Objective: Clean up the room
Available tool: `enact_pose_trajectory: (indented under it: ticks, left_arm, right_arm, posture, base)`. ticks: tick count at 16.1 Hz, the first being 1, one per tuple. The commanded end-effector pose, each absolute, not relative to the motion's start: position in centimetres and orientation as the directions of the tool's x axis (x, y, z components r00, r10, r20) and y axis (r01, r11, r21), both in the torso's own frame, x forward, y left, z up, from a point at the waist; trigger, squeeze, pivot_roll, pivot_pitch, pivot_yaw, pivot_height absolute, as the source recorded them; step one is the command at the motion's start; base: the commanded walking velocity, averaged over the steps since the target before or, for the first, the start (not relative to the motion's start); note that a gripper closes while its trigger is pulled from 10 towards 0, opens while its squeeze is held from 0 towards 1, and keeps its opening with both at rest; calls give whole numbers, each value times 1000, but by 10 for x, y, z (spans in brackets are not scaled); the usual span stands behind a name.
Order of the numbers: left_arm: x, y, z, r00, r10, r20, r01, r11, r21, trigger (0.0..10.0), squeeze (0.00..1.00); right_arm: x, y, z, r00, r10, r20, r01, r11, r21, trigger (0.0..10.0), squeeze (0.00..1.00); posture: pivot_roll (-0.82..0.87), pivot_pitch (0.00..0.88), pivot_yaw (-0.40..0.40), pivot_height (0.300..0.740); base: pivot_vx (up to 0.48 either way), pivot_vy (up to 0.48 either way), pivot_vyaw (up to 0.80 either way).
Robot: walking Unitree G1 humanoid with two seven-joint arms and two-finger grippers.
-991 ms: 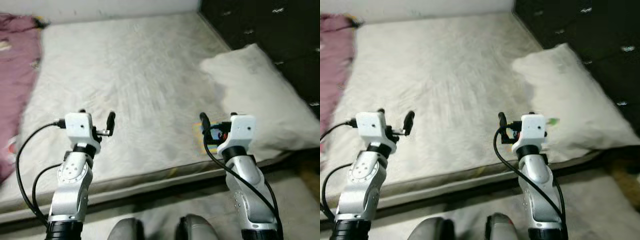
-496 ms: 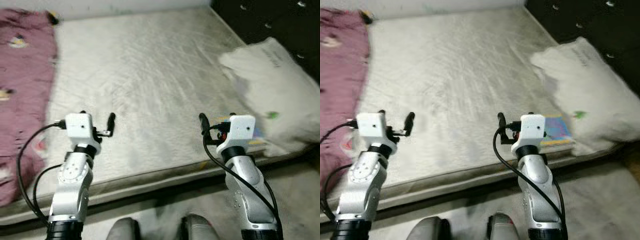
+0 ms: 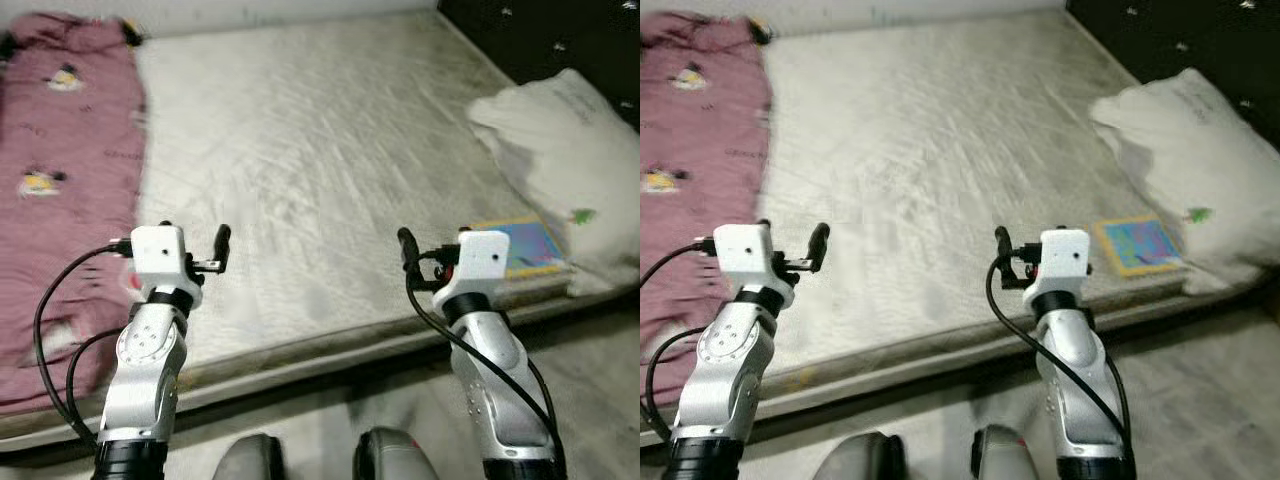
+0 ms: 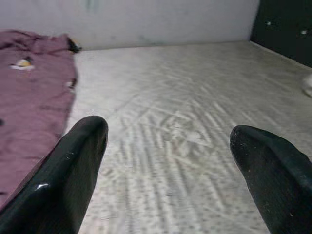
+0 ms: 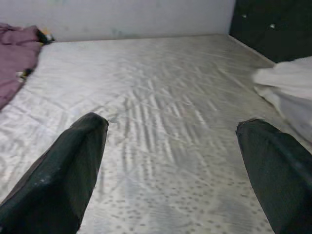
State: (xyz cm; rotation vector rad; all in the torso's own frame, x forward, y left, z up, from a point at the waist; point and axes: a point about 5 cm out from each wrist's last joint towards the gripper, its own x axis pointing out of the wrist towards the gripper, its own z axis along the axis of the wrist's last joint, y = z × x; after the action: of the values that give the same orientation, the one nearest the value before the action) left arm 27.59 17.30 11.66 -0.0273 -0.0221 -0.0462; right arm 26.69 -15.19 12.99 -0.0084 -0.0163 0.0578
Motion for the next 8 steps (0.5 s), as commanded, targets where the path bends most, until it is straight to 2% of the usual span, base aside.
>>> enact_pose_trajectory:
  ticks: [1, 4, 8]
  left_arm:
    - [276, 167, 115, 998, -55, 14, 55, 998, -34, 10000, 0]
    - [276, 167, 115, 998, -55, 12, 56, 998, -35, 10000, 0]
    - [277, 166, 116, 998, -56, 12, 56, 998, -37, 10000, 0]
  right_arm:
    - [265, -159, 129, 999, 34, 7, -34, 999, -20, 10000, 0]
    - [265, -159, 129, 999, 34, 5, -34, 999, -21, 10000, 0]
    - [265, -159, 129, 999, 34, 1, -34, 999, -20, 10000, 0]
  posture:
    - [-61, 139, 27, 740]
    - [-61, 139, 27, 740]
    - [-65, 141, 26, 740]
  base:
    - [0, 476, 594]
    - [0, 476, 719]
    - [0, 476, 0]
